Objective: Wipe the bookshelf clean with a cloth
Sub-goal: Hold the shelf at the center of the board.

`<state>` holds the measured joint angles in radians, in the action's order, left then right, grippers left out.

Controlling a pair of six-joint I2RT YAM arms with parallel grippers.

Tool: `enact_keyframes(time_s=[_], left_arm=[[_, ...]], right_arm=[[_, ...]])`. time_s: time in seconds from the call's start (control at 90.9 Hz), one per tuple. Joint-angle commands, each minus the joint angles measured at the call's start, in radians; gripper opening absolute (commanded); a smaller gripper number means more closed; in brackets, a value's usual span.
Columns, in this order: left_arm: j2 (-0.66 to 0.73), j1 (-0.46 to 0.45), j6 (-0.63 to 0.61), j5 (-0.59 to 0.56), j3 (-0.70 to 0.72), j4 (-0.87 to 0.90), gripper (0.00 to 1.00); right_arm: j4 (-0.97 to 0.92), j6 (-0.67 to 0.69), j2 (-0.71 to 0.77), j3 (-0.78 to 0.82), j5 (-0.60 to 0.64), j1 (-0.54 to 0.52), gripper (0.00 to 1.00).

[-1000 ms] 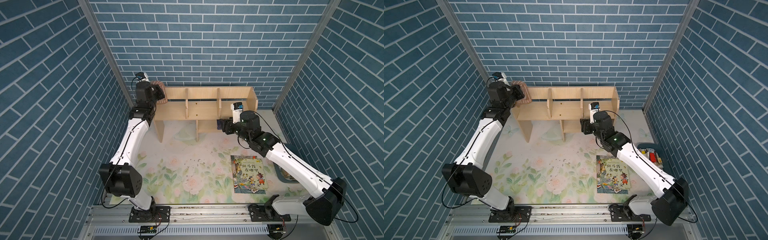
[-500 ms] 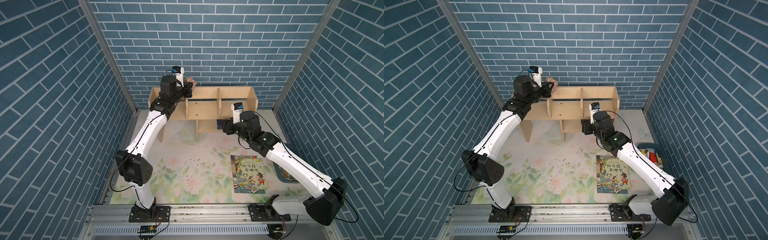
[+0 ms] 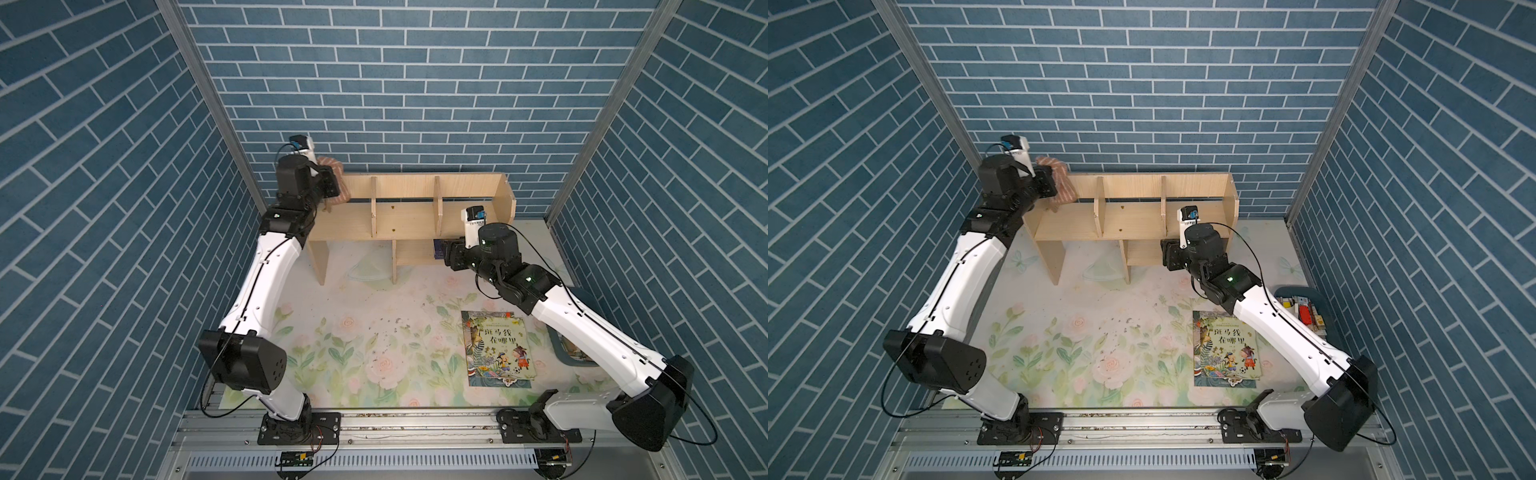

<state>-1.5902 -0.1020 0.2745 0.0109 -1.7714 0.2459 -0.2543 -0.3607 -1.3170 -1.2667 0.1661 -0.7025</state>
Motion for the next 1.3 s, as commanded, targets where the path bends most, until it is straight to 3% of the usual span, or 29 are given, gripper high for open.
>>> enact_keyframes(time_s=[0.0,0.176,0.429,0.693,0.891,1.111,1.287], left_arm=[[0.069,0.055,0.040,-0.041,0.063,-0.057,0.00],[0.122,0.076,0.047,-0.051,0.149,-0.063,0.00],[0.131,0.073,0.105,0.032,0.263,-0.103,0.00],[0.030,0.000,0.148,0.153,0.119,-0.166,0.00],[-0.057,-0.105,0.112,0.200,-0.006,-0.154,0.00],[-0.098,-0.202,0.016,0.277,-0.053,-0.083,0.00],[-0.114,-0.209,-0.048,0.205,-0.072,0.007,0.00]], right_arm=[[0.004,-0.012,0.028,-0.014,0.017,-0.008,0.63],[0.018,-0.015,0.039,0.003,0.012,-0.008,0.63],[0.020,-0.015,0.063,0.027,0.011,-0.009,0.63],[0.023,-0.017,0.065,0.030,0.005,-0.011,0.63],[0.020,-0.014,0.062,0.029,0.010,-0.013,0.63],[0.014,-0.001,0.059,0.022,0.013,-0.012,0.63],[0.012,0.005,0.060,0.023,0.015,-0.013,0.64]])
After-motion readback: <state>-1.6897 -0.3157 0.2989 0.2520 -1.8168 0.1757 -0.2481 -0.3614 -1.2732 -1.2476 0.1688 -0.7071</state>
